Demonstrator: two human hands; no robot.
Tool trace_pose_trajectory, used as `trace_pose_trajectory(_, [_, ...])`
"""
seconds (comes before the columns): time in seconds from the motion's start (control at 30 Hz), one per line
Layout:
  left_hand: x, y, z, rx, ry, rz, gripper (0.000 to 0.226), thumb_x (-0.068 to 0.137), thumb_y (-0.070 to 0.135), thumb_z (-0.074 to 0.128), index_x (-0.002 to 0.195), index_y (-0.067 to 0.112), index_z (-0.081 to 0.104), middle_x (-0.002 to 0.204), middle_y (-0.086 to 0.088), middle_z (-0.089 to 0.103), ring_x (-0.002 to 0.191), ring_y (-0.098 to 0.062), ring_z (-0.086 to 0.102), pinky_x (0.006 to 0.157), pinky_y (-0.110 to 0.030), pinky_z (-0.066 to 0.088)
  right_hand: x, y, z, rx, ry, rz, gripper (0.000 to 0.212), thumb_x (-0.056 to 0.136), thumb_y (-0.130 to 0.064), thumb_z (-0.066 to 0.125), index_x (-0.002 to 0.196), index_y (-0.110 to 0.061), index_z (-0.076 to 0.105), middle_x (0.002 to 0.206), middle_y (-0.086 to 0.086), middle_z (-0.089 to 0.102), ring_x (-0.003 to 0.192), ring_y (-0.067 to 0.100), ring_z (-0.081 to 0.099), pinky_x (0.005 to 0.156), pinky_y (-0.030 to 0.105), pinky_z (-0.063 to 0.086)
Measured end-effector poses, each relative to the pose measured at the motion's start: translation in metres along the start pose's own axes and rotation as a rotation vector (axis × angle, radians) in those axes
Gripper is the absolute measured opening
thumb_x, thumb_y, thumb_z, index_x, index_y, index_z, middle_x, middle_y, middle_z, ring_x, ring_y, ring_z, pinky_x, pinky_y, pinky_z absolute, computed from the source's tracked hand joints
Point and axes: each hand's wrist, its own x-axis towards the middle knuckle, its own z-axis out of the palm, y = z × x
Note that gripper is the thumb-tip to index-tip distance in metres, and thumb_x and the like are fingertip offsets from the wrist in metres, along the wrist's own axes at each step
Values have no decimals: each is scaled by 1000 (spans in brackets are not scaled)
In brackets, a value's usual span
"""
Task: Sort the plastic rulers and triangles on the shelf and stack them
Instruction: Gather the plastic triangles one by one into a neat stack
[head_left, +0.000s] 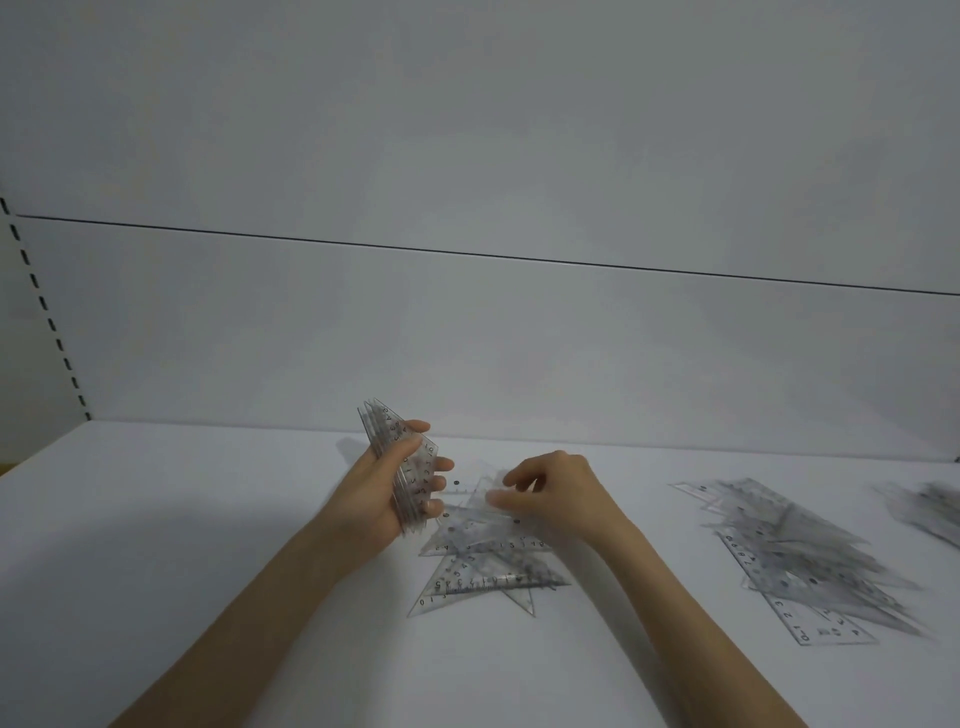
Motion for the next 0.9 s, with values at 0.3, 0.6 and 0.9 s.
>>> trace_pose_trajectory(0.3, [-4, 1, 2, 23, -8, 4, 12, 98, 13, 43, 101, 14, 54, 86, -23, 58, 60, -25, 55, 46, -27, 46, 2, 2, -5, 218, -66, 121, 38, 74, -21, 81, 108, -16, 66, 83, -1, 71, 67, 8, 64, 64, 21, 51])
trace_pose_trajectory(0.6, [-5, -2, 3, 45, -56, -6, 12, 97, 16, 44, 105, 15, 53, 86, -22, 58, 64, -26, 58, 49, -31, 48, -19, -25, -18, 678, 60, -59, 8, 85, -5, 65, 87, -4, 73, 69, 16, 68, 48, 17, 50, 41, 22, 37])
trace_pose_trajectory(0.9, [-8, -13, 3, 157, -188, 26, 45, 84, 31, 51, 124, 12, 45, 84, -9, 60, 78, -23, 61, 62, -36, 53, -25, -54, 31, 78, 206, -463, 44, 74, -55, 57, 84, -15, 70, 72, 0, 63, 64, 13, 59, 64, 25, 47])
